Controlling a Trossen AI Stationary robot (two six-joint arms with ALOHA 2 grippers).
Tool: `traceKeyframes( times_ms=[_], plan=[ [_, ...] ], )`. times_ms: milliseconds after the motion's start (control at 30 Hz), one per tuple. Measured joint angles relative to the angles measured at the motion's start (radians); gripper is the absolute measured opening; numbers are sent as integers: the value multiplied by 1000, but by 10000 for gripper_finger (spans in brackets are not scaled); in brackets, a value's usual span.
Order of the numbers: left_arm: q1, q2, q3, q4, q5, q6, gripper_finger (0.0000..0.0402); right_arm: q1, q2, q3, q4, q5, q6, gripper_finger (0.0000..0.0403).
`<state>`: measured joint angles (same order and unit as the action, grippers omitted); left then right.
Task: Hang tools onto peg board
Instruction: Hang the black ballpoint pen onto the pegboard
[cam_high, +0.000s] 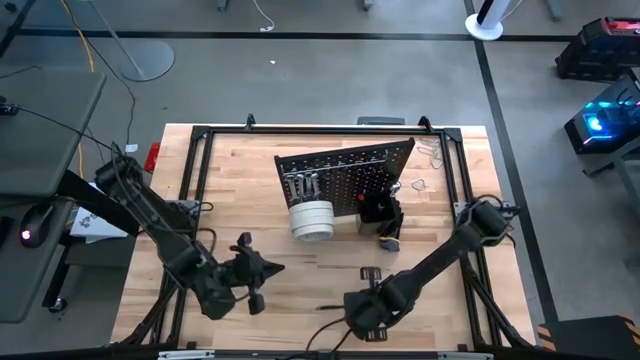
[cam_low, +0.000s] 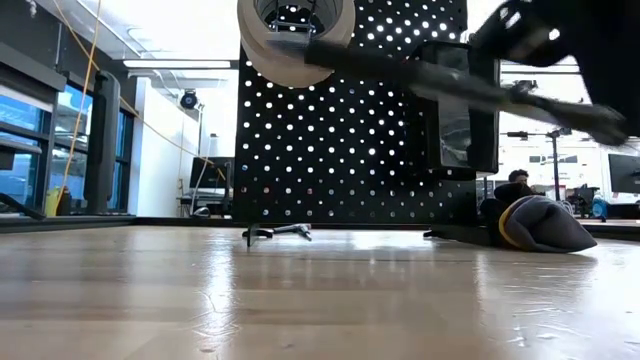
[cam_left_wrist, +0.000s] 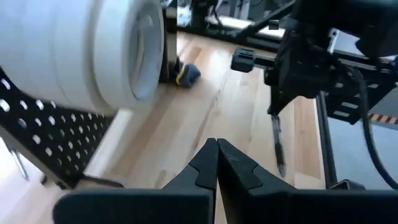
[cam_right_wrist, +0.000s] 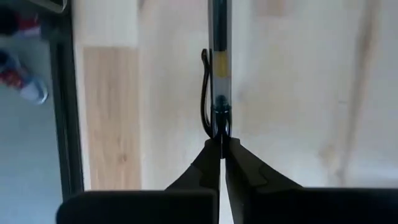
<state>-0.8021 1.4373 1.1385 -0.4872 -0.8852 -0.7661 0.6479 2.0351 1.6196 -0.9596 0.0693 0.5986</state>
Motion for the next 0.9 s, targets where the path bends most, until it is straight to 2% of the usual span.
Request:
traceKeyframes(
  times_ms=[133,233,333,433,567,700,833,900],
  plan=[
    [3,-74,0,10,32,60,0,0,-92,-3,-23,62,76,0],
    [5,-122,0,67,39,38,1,1,-188,1,-18,133,154,0],
    [5,-162,0,193,19,69,2,7,-279,0,-12,230,219,0],
    [11,-176,0,376,1,195,15,24,-373,1,29,364,240,0],
    [64,-164,1,640,10,470,57,22,-446,1,130,548,207,0],
    [131,-126,0,832,39,763,115,-13,-472,2,325,712,85,0],
    [196,-97,0,1071,113,870,172,-47,-469,2,495,727,-63,0],
    [217,-89,0,1115,147,871,193,-60,-469,2,543,740,-113,0]
  ],
)
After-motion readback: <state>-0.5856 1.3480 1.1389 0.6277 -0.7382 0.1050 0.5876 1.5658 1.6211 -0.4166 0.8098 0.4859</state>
